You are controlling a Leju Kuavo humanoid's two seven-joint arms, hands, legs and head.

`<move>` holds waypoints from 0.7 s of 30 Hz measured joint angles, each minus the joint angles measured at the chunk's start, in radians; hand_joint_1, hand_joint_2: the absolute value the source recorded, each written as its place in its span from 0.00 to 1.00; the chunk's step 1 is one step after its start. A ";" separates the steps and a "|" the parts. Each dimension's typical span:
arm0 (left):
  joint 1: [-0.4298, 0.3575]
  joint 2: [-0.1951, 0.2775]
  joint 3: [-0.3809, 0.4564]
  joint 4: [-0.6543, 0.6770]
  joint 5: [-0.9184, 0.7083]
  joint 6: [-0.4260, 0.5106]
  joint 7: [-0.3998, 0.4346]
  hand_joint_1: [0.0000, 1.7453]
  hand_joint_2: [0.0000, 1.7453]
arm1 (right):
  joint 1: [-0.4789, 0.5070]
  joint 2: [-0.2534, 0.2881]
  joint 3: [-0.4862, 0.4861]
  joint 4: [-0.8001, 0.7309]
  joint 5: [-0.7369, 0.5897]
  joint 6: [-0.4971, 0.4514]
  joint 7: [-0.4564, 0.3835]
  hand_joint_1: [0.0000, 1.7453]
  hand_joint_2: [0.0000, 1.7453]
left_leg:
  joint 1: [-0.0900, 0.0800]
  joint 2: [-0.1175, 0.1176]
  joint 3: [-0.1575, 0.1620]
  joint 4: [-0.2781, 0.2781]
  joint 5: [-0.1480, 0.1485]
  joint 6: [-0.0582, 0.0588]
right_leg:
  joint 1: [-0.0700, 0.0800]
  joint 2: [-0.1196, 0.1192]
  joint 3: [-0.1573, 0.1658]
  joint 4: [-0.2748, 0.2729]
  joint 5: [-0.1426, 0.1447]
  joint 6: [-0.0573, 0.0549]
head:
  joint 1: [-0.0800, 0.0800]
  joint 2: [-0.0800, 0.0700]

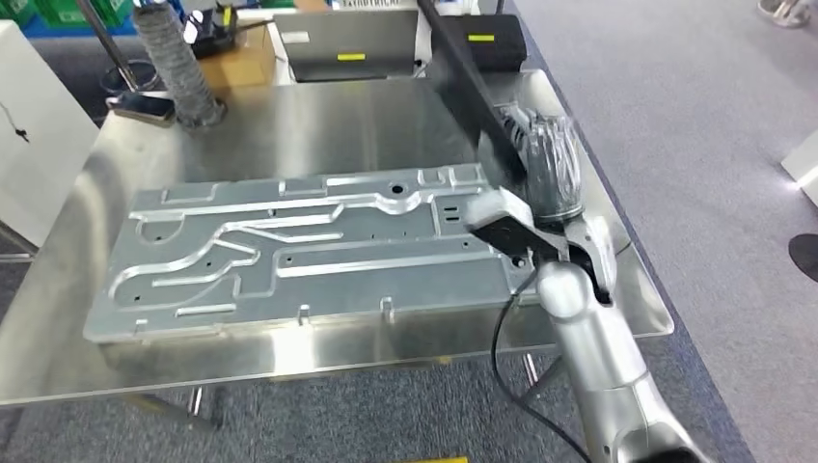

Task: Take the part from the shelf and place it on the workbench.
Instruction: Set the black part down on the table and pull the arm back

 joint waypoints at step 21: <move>-0.008 -0.003 -0.001 0.000 -0.032 0.006 -0.045 0.00 0.00 | -0.293 0.284 0.615 0.899 0.382 0.258 0.086 1.00 1.00 | 0.002 0.008 -0.150 -0.018 0.118 0.030 | 0.004 -0.005 -0.068 0.281 -0.197 0.025 | 0.000 0.000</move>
